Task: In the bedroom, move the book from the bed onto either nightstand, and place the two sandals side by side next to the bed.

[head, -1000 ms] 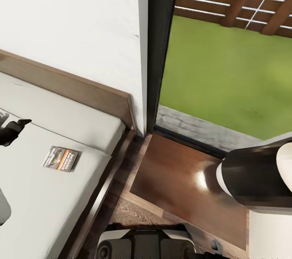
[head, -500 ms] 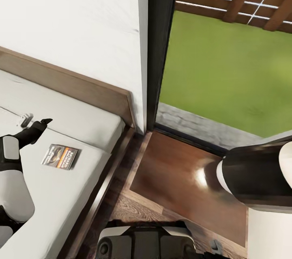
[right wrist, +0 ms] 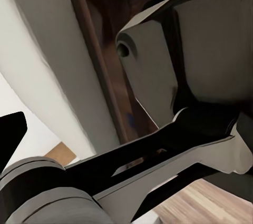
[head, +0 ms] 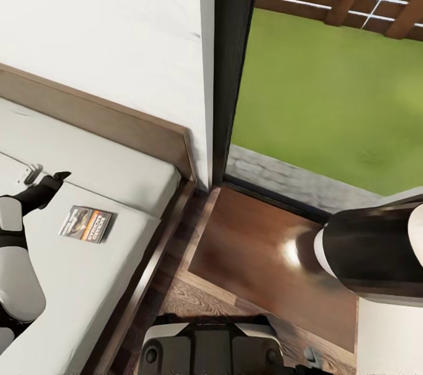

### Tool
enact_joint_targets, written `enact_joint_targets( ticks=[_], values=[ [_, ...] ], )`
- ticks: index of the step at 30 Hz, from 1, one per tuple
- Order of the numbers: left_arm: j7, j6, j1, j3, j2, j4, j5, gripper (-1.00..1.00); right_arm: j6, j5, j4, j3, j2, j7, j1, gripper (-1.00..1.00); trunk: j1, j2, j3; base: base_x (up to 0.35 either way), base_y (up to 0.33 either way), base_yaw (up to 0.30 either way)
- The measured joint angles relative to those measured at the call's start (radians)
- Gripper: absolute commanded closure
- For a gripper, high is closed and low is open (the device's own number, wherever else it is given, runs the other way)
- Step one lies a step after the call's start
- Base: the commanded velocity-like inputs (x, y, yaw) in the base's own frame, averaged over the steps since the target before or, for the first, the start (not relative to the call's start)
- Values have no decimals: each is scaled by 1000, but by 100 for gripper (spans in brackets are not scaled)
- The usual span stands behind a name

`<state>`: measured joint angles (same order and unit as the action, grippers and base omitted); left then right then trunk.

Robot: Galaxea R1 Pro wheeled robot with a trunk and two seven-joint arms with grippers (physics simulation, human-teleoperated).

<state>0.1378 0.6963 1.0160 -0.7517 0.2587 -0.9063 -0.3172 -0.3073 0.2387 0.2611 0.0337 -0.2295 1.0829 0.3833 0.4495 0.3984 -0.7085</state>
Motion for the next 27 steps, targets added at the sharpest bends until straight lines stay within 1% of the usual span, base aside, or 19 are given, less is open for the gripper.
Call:
enact_joint_targets(
  ticks=[7,8,9,11,15,27],
  values=[
    [0,-1,0,-1,4,0,2,-100,0,0,0,0,0,0,0,-100,0,0,-11,0,0,0],
    [0,-1,0,-1,8,0,3,-100,0,0,0,0,0,0,0,-100,0,0,-12,0,0,0],
    [0,-1,0,-2,23,0,3,-100,0,0,0,0,0,0,0,-100,0,0,-14,0,0,0],
    [0,-1,1,-2,33,1,2,-100,0,0,0,0,0,0,0,-100,0,0,-17,0,0,0],
    [0,-1,0,-3,43,1,2,-100,0,0,0,0,0,0,0,-100,0,0,-23,0,0,0],
    [0,-1,-1,-4,45,1,2,-100,0,0,1,0,0,0,0,-100,0,0,-41,0,0,0]
  ],
)
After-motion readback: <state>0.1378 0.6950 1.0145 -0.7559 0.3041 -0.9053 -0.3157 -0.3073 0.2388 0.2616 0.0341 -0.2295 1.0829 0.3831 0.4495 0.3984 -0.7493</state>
